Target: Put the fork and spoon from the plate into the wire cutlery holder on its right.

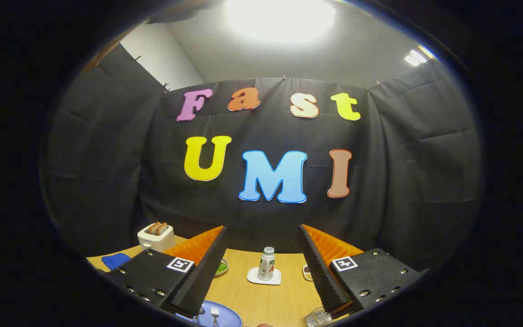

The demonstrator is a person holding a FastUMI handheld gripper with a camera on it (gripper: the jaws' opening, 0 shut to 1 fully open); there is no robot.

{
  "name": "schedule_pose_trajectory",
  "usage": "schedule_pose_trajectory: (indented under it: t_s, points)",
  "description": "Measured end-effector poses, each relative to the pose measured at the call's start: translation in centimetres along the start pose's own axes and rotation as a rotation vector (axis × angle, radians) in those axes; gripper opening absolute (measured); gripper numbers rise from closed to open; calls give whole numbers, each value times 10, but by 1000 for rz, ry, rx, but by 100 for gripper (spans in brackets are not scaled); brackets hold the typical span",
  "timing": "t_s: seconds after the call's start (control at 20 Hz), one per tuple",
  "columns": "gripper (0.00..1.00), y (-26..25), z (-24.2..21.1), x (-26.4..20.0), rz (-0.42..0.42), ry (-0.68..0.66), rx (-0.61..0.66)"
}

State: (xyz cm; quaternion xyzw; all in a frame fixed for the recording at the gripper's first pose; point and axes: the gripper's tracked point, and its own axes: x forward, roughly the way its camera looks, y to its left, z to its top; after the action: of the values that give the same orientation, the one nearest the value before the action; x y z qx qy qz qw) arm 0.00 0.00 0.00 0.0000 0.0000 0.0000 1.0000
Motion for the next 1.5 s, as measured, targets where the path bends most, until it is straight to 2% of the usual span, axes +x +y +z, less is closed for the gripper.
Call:
schedule_pose_trajectory:
  t_s: [0.35, 0.75, 0.9, 1.1, 1.25, 1.5]
  points:
    - [95, 1, -1, 4, -6, -1, 2]
    - [95, -4, -18, 9, -59, 19, 30]
    - [95, 13, -24, 7, -2, 48, 1]
    - [95, 43, -61, 4, 111, 162, -43]
    - [95, 35, -74, 6, 84, 218, -46]
    - [95, 58, -113, 7, 163, 338, -107]
